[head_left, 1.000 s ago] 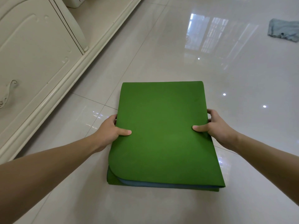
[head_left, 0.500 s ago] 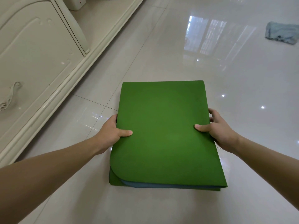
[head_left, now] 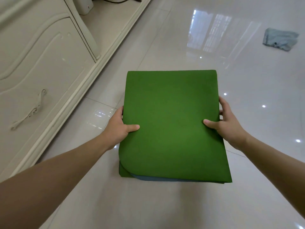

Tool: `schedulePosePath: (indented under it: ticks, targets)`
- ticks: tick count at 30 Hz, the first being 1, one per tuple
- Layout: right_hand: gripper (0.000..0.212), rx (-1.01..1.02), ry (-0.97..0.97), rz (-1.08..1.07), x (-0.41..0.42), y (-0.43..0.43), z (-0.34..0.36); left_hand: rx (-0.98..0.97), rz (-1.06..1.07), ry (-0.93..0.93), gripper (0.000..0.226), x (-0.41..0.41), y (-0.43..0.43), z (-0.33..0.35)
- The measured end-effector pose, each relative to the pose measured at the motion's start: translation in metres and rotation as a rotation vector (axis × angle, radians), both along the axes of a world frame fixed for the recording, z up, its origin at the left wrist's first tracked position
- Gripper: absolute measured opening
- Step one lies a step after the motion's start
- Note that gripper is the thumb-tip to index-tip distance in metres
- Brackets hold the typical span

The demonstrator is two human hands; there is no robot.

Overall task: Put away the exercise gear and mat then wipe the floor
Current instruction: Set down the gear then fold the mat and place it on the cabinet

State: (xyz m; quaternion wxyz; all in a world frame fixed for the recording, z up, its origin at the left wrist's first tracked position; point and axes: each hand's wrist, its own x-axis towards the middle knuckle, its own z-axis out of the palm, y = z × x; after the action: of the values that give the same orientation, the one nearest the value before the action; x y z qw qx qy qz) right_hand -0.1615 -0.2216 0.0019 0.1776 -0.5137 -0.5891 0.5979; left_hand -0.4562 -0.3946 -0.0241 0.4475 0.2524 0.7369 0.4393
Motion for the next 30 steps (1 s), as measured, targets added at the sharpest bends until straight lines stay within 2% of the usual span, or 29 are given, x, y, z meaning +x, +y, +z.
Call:
schedulePosePath:
  ticks: [11, 24, 30]
  targets:
    - [0.082, -0.008, 0.0, -0.033, 0.023, -0.018, 0.172, 0.031, 0.005, 0.028, 0.102, 0.023, -0.016, 0.164]
    - [0.081, 0.017, 0.023, -0.053, 0.053, -0.022, 0.393, 0.076, -0.038, 0.044, 0.098, 0.048, -0.008, 0.389]
    - [0.08, 0.032, 0.058, -0.088, 0.069, -0.023, 0.477, 0.106, -0.038, 0.062, 0.099, 0.062, -0.005, 0.471]
